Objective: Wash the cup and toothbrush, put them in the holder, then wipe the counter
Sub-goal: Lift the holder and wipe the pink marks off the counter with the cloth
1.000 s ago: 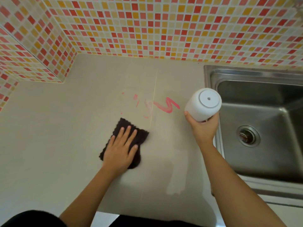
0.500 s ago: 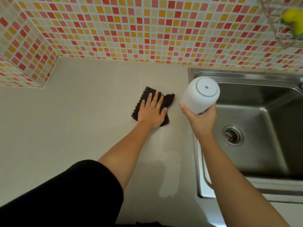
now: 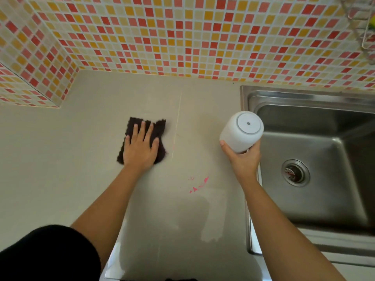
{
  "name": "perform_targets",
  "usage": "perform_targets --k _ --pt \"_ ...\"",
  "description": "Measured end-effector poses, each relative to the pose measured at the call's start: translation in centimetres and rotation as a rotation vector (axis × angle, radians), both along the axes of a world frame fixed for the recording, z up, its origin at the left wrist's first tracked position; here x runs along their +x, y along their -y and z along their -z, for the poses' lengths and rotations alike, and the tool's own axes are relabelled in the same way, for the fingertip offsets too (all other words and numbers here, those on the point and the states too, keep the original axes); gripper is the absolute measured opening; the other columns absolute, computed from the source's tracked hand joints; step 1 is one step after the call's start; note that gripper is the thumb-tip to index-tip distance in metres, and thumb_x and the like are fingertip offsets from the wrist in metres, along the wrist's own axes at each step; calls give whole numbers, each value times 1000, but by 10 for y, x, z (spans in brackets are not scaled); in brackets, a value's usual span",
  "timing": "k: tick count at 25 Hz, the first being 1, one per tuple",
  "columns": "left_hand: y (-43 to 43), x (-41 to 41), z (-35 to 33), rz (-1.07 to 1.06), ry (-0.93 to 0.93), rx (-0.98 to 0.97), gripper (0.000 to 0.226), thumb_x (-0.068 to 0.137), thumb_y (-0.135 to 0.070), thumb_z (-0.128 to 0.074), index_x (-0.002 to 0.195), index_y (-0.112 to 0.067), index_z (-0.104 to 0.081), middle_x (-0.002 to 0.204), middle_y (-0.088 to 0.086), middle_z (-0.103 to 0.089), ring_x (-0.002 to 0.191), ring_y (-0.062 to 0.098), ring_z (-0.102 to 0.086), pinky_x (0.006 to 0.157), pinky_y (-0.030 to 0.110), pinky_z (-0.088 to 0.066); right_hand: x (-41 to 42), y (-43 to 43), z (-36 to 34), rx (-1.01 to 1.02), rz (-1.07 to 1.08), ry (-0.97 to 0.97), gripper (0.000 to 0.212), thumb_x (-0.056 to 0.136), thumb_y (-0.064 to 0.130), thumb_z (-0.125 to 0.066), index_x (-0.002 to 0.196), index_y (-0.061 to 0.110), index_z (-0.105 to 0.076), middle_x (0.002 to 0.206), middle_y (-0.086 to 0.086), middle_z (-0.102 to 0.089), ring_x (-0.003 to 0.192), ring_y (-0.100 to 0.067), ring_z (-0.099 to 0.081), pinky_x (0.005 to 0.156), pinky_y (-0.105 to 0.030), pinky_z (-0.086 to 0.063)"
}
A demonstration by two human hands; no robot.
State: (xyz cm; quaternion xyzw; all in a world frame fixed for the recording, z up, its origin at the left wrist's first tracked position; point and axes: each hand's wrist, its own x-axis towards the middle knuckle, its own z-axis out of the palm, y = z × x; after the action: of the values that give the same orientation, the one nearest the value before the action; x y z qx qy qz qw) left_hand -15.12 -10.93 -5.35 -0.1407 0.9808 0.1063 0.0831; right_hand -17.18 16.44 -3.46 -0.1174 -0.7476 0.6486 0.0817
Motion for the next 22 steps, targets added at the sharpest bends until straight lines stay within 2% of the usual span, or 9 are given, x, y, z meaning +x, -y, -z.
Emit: perform_targets --k 2,4,7,10,13,16,18,20,22 --pt "-19 -41 1 -84 9 21 57 97 -49 -17 150 -28 -9 160 0 0 147 24 5 119 48 -4 1 -1 1 -4 20 3 94 54 41 -85 136 24 -41 128 7 -57 116 -8 -56 96 -41 -51" --pt "-60 -54 4 -22 20 39 57 98 -48 -15 150 -27 -7 160 -1 1 147 22 6 119 47 -3 -2 -3 2 -8 58 3 92 53 42 -85 133 22 -43 123 12 -58 113 -7 -58 95 -42 -51" --pt "-108 -9 4 208 8 62 59 96 -48 -11 150 -26 -8 160 -3 -2 148 18 2 118 44 -4 -7 -4 1 11 89 -6 91 53 43 -84 131 21 -43 116 21 -57 110 -3 -58 97 -40 -50" --pt "-97 66 3 362 -4 46 60 93 -49 -12 147 -28 -24 157 -5 -21 146 17 -17 116 42 -19 -6 -1 3 32 48 -7 91 57 40 -85 134 21 -40 124 12 -56 115 -5 -56 99 -38 -49" --pt "-37 104 6 267 -37 -32 56 96 -50 -13 142 -29 -37 150 -4 -37 140 18 -33 109 41 -26 -1 5 9 25 30 -5 90 60 28 -87 136 20 -39 131 5 -54 118 -7 -54 101 -36 -48" --pt "11 55 1 -3 -30 25 54 98 -44 -17 147 -25 -25 157 1 -22 146 22 -17 114 49 -19 2 7 11 25 -4 -7 90 61 25 -87 137 20 -38 131 6 -53 118 -6 -53 101 -30 -47" --pt "-1 8 -3 -176 -51 43 51 100 -41 -21 149 -25 -20 160 5 -10 147 25 -4 117 50 -11 1 5 11 34 -38 -5 90 62 25 -86 137 21 -37 131 7 -53 118 -5 -52 99 -24 -46" --pt "-44 -18 3 -131 -59 78 49 99 -42 -23 147 -30 -24 159 11 -9 147 29 -4 117 51 -10 -2 2 10 44 -66 5 90 63 25 -86 138 21 -36 131 6 -53 118 -5 -52 97 -18 -45" --pt "-93 -3 10 52 -98 59 48 95 -45 -25 142 -38 -33 157 14 -19 145 34 -14 114 53 -15 -5 0 9 41 -92 15 88 65 24 -85 138 19 -36 130 6 -53 115 0 -53 95 -13 -45"
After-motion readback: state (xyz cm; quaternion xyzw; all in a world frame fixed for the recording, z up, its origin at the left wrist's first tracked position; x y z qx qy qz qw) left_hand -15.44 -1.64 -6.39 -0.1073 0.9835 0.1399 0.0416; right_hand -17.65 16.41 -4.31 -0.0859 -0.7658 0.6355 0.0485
